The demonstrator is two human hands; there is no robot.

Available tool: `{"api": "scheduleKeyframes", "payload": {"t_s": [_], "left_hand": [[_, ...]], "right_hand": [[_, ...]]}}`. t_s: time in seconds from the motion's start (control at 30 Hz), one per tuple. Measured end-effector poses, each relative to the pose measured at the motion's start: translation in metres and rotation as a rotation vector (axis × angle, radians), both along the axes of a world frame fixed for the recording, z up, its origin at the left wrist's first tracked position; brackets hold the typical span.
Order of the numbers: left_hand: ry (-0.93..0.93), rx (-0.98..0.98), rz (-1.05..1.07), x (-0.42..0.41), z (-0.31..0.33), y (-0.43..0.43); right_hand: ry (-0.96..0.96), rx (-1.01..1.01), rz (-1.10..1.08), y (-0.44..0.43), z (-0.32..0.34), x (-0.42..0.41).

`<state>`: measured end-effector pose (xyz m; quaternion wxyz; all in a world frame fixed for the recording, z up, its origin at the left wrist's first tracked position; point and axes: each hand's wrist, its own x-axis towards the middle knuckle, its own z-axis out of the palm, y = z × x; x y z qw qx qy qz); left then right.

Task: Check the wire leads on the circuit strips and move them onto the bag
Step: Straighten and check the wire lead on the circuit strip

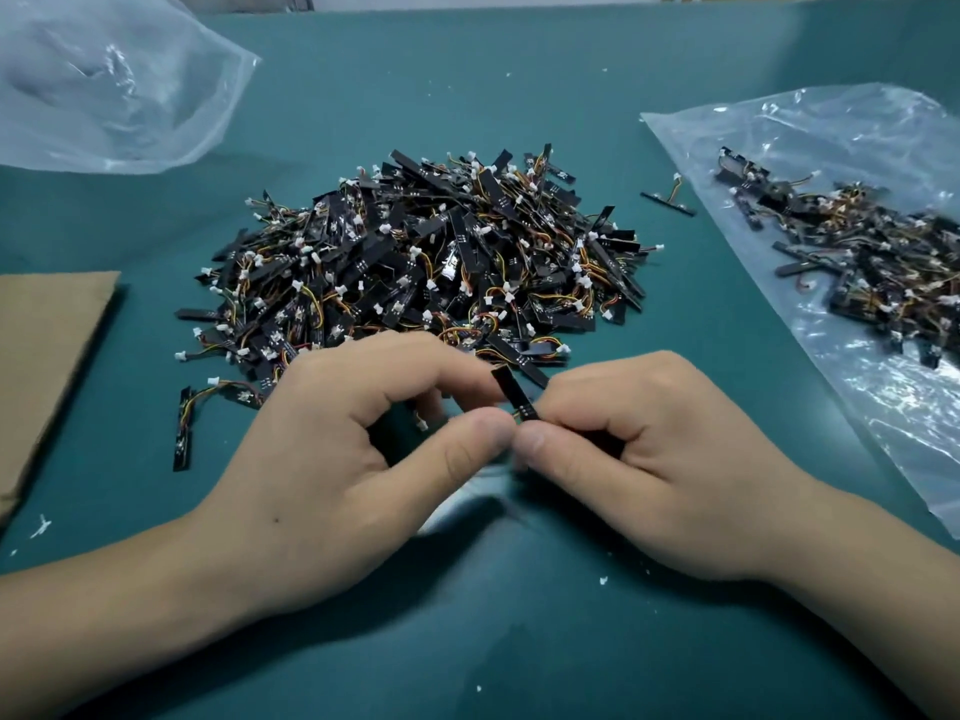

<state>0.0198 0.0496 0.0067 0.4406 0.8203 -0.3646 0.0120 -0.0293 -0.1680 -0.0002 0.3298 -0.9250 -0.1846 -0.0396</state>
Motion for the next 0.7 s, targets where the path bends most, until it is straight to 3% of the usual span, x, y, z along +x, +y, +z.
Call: {"api": "scheduleKeyframes", "payload": {"t_s": [0.1,0.33,0.7], "left_hand": [[0.017,-0.014,-0.009,-0.001,0.002,0.000],[0.127,-0.018,-0.057,-0.006,0.002,-0.003],[0.080,0.044,-0.078,-0.007,0.011,-0.006]], "right_hand": [[-0.004,0.069,0.045,-0.003,0.002,0.001],[-0.020,-0.013,0.095,-0.002,0.001,-0.001],[-0.011,-0.055,0.108,-0.003,-0.001,-0.002]]}}
